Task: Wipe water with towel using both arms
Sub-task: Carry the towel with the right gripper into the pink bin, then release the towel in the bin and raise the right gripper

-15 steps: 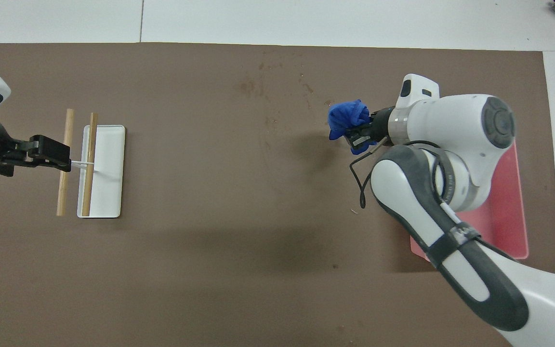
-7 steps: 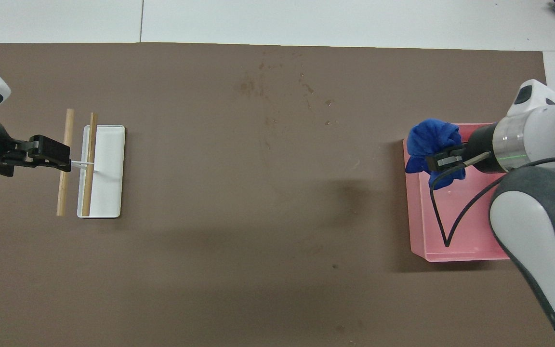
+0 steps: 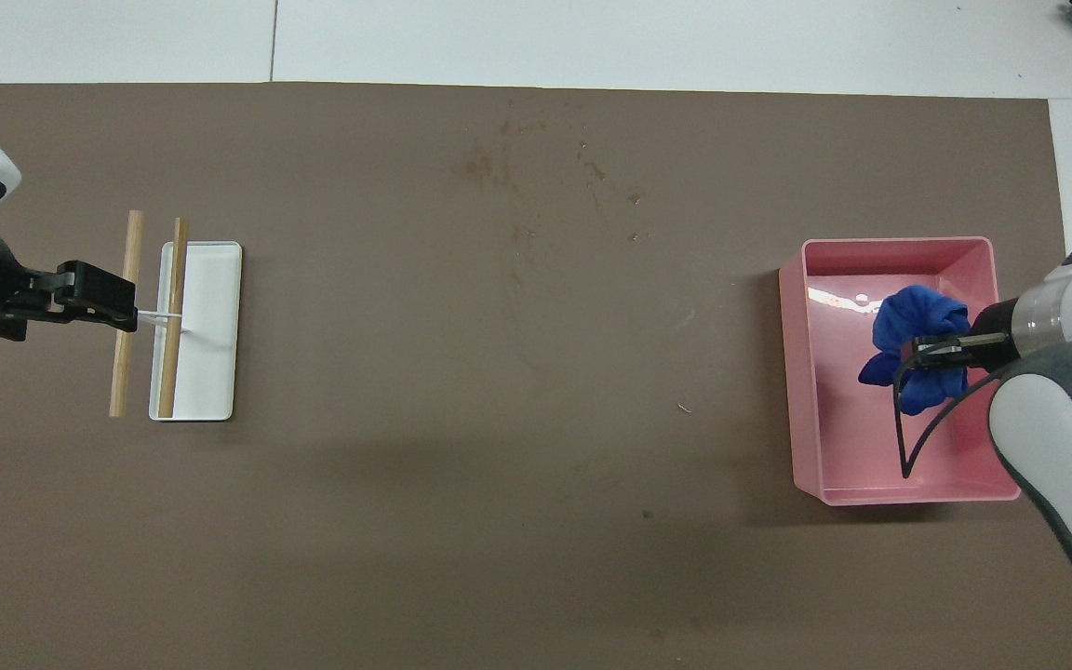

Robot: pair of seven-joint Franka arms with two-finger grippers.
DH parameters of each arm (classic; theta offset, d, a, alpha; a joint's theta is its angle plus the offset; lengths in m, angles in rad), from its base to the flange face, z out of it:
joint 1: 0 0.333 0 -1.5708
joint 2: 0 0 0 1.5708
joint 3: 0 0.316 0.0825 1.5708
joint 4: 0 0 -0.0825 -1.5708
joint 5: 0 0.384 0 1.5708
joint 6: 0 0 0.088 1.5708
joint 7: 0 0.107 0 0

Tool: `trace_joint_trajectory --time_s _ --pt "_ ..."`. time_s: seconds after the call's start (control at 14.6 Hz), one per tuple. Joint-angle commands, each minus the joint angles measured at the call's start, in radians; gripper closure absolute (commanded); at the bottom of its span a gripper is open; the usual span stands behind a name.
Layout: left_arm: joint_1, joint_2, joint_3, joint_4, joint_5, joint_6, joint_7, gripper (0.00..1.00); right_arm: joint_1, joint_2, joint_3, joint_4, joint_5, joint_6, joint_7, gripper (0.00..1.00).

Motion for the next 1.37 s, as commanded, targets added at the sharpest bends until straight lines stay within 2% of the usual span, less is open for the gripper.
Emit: trace_joint_trajectory --time_s 0.0,0.07,0.14,0.27,0.41,0.55,0.82,0.96,1.31 --pt "0.008 -0.027 -0.003 -0.033 0.006 0.015 0.004 0.00 -0.072 -0.006 0.018 -0.093 -0.016 0.036 0.042 0.60" --pt "0.008 -0.027 -0.003 -0.033 0.006 0.015 0.004 0.00 -0.068 -0.004 0.018 -0.096 -0.016 0.036 0.086 0.12" --pt "0.008 -0.027 -0.003 -0.033 0.006 0.015 0.004 0.00 -0.060 -0.001 0.018 -0.087 -0.016 0.021 0.133 0.00" --pt "0.008 -0.027 -0.003 -0.033 0.006 0.015 0.004 0.00 -0.045 -0.002 0.019 -0.069 -0.018 -0.018 0.154 0.00" --pt "0.010 -0.027 -0.003 -0.033 0.006 0.015 0.004 0.00 -0.022 -0.005 0.019 0.000 -0.019 -0.086 0.199 0.00" --pt "0.008 -0.027 -0.003 -0.033 0.006 0.015 0.004 0.00 0.012 -0.013 0.026 0.112 -0.024 -0.207 0.242 0.00" --pt "0.010 -0.027 -0.003 -0.033 0.006 0.015 0.004 0.00 0.092 0.001 0.030 0.388 -0.131 -0.485 0.379 0.00" --pt "0.008 -0.027 -0.003 -0.033 0.006 0.015 0.004 0.00 0.109 0.001 0.030 0.460 -0.168 -0.525 0.401 0.00" --pt "0.008 -0.027 -0.003 -0.033 0.006 0.015 0.004 0.00 0.107 0.025 0.032 0.612 -0.147 -0.532 0.451 0.00"
